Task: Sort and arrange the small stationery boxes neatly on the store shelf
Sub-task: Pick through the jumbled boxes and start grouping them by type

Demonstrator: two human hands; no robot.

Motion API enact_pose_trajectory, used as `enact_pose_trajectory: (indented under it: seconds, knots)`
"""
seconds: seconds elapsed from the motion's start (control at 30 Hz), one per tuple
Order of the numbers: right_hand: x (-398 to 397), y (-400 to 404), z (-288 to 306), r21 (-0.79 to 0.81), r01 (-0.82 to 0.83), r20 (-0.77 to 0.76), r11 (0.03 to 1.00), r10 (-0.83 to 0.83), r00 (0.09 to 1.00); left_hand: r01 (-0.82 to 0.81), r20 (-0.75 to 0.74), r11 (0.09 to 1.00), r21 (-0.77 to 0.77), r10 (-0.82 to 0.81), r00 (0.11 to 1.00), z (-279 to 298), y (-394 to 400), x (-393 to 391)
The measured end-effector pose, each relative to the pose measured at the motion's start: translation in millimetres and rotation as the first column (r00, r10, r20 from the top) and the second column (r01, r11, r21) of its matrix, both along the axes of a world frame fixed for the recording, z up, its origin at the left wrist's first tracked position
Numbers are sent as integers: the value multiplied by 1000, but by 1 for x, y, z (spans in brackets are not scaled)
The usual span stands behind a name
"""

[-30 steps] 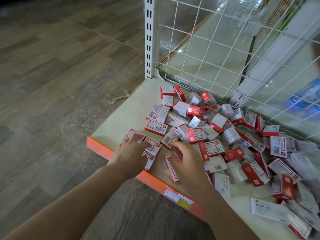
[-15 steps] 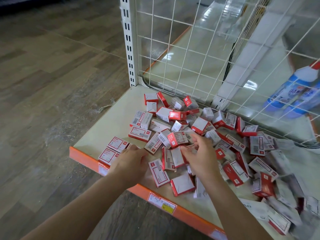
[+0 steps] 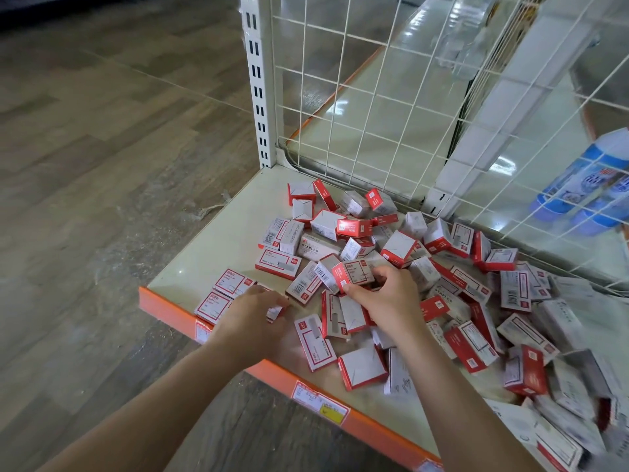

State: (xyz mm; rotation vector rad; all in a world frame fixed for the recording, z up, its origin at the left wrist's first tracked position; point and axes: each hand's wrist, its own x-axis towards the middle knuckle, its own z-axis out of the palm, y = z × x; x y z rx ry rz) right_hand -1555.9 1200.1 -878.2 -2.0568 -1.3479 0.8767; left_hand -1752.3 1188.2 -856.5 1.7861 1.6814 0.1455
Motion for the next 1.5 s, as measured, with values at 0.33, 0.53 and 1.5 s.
enact_pose_trajectory:
  seconds: [0.33, 0.53, 1.5]
  knots:
    - [-14, -34, 19, 142, -135, 9, 981, 135, 991, -211, 156, 977, 33, 204, 967, 6, 4, -15]
    - [-36, -51, 20, 247, -308, 101, 919, 291, 951, -97, 341, 989, -116, 131, 931, 16, 0, -5]
    - [-26, -56, 16, 223, -285, -117, 932, 316, 942, -139, 442, 930, -340, 288, 849, 15, -1, 4]
